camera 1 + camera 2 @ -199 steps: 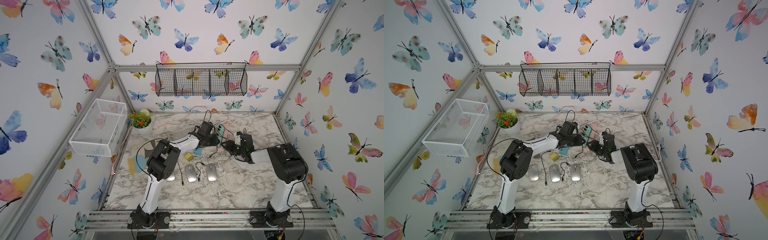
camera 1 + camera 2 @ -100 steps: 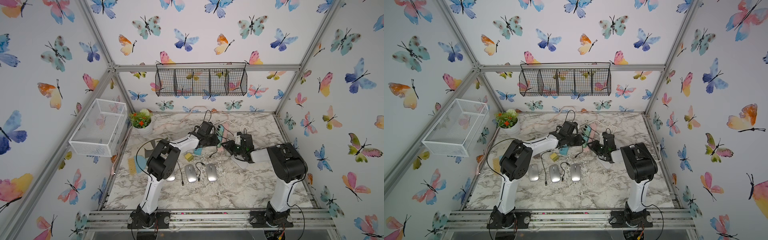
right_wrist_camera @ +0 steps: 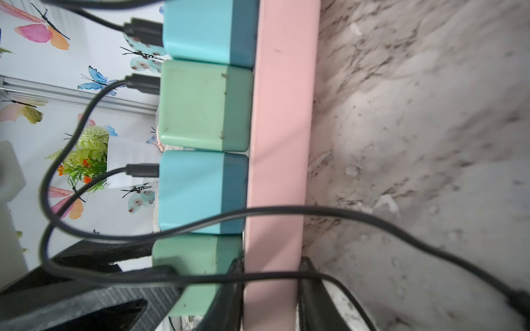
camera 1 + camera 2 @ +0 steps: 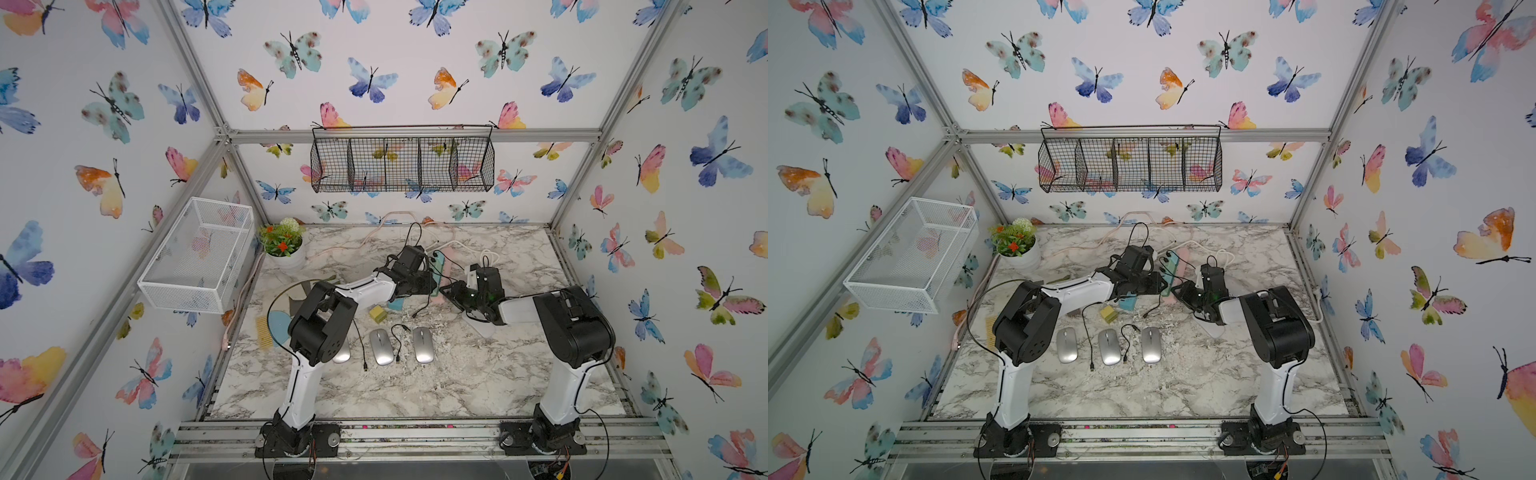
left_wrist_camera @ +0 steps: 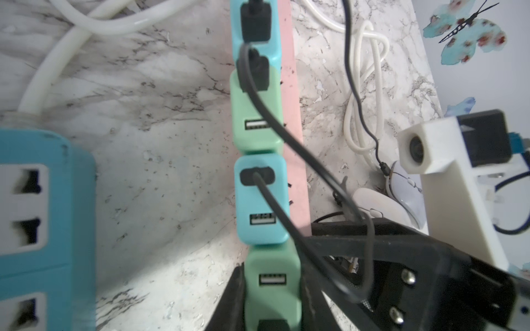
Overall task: Unplug the wireless mouse
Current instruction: Remove the plug from the socket.
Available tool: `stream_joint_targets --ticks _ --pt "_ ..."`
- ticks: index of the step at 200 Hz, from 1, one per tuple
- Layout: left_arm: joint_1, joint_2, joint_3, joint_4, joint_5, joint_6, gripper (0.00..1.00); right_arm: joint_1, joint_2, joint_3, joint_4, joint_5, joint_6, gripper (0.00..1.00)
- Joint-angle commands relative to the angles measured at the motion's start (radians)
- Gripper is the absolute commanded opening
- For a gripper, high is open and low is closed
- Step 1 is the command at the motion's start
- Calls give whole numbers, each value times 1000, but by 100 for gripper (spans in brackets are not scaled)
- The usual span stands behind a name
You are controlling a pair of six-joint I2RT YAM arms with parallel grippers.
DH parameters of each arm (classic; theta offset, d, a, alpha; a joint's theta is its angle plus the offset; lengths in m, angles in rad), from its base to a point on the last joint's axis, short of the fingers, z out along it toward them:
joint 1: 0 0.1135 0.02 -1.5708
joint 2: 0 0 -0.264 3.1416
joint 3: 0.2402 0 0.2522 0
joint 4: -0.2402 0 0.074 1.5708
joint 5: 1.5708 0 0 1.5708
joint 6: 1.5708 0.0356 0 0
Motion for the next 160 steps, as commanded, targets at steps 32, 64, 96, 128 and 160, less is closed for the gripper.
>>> stream_joint_targets --ticks 32,64,96,128,160 --pt "-37 -84 52 -14 -22 50 0 -10 27 -12 -149 118 -45 16" --pt "-98 -54 149 -166 -220 124 0 -10 26 -12 -150 119 -45 16" --pt "3 -78 -12 86 166 -59 0 -10 31 -11 -144 111 -38 15" --pt "2 -78 1 41 121 -25 0 -10 32 -9 -139 102 -41 15" --pt "23 -73 -40 115 200 -75 0 -10 38 -24 -34 23 -37 29"
